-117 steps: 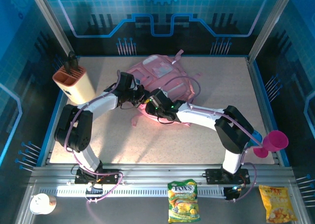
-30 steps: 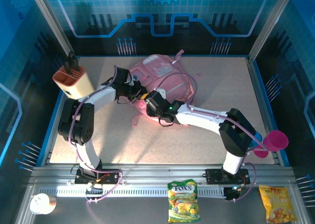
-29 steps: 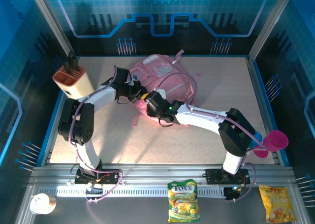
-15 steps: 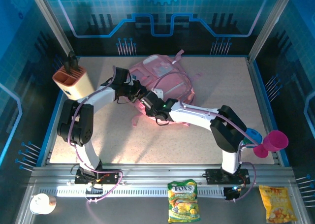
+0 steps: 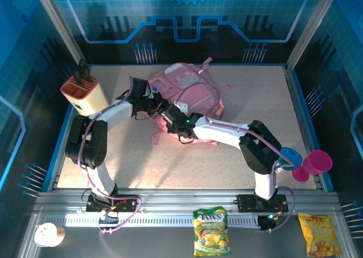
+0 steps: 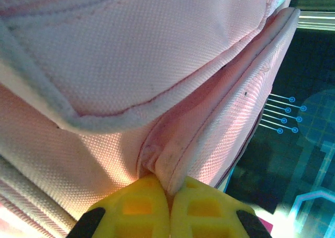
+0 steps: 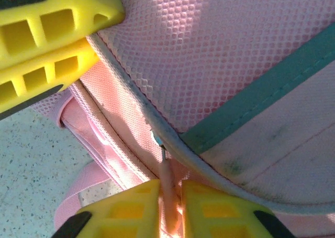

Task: Pack books, pencil case, and school supplies into a backpack

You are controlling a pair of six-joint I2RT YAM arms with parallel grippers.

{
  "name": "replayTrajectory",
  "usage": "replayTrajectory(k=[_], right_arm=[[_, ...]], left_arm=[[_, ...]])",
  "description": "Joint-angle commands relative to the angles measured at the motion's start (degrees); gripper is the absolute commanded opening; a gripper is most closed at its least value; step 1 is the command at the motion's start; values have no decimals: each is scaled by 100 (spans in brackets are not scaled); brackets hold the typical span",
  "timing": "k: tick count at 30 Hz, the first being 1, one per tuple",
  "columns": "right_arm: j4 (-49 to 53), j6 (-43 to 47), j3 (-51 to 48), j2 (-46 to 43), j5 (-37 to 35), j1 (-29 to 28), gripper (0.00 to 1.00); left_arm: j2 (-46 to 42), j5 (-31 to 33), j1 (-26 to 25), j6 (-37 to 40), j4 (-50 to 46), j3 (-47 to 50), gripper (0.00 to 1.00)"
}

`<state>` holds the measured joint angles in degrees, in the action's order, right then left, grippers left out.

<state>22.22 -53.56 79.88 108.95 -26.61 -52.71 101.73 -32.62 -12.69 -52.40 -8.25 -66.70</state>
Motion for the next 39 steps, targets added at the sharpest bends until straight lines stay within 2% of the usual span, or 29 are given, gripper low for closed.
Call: replayTrajectory(k=[1, 15, 23, 32, 36, 39], right_arm=[[-346, 98, -128, -221, -172, 109, 15], [-620, 366, -1527, -1223, 213, 269, 6], [-763, 950, -2492, -1844, 40, 553, 1], [-913, 1927, -2464, -1838, -16, 1326, 0], [-1254, 2690, -2193, -1525, 836, 1603, 0], [-1203, 3326, -1748, -1152, 1366, 1496, 0]], left_arm=[[-273, -307, -48, 60, -78, -72, 0], [-127, -262, 108, 151, -172, -254, 0], [28, -218, 197, 265, -247, -335, 0], [66, -144, 205, 628, -467, -366, 0], [5, -155, 223, 768, -524, -350, 0], [-251, -19, 239, 801, -494, -196, 24]])
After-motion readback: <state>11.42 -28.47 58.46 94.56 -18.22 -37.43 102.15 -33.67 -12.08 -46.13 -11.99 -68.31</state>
